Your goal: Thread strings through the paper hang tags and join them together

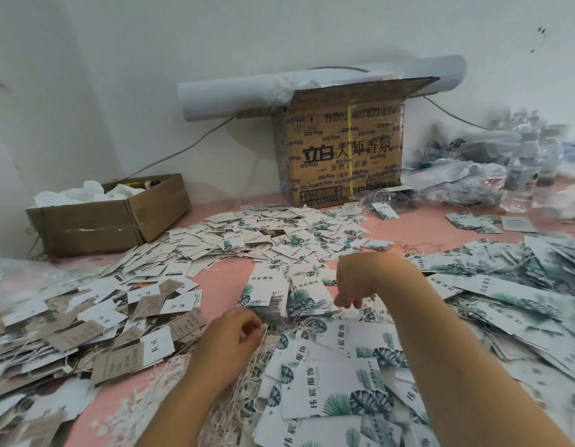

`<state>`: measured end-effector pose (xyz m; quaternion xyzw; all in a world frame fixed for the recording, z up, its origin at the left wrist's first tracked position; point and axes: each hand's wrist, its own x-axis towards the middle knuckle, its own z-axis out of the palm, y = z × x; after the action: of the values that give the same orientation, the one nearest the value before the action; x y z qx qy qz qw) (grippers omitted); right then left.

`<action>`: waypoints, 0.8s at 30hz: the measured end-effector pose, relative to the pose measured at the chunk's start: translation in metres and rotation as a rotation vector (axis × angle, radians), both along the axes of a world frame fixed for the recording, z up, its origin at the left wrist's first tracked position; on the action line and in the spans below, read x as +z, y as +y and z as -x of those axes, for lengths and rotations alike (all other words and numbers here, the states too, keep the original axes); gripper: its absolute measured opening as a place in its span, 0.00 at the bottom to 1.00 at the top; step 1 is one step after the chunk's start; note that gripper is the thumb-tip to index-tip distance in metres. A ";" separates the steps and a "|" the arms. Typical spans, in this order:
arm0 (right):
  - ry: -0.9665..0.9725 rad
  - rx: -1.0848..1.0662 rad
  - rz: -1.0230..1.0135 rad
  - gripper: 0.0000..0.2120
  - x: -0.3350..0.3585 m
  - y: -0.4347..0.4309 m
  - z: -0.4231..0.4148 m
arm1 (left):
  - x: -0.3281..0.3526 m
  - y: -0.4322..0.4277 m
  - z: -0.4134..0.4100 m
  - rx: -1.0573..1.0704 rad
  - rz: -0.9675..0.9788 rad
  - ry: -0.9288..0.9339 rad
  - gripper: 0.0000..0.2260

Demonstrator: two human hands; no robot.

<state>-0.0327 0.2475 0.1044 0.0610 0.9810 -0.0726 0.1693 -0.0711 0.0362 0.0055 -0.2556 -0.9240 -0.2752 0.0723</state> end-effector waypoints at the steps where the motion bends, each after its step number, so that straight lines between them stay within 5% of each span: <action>1: 0.046 0.001 0.002 0.12 0.000 0.000 0.000 | 0.002 0.001 -0.001 0.007 -0.022 0.008 0.06; 11: 0.450 0.208 0.490 0.08 -0.003 -0.045 0.005 | 0.024 0.011 -0.010 -0.017 -0.330 0.097 0.05; 17: 0.611 0.271 0.438 0.01 -0.005 -0.058 0.006 | 0.030 0.012 -0.013 -0.042 -0.422 0.102 0.09; 24: 0.637 0.266 0.470 0.07 -0.007 -0.058 0.009 | 0.031 0.015 -0.013 -0.045 -0.495 0.061 0.08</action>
<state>-0.0413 0.1894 0.0975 -0.1322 0.9404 -0.2873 -0.1253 -0.0578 0.0516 0.0365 -0.2586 -0.8199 -0.4868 0.1544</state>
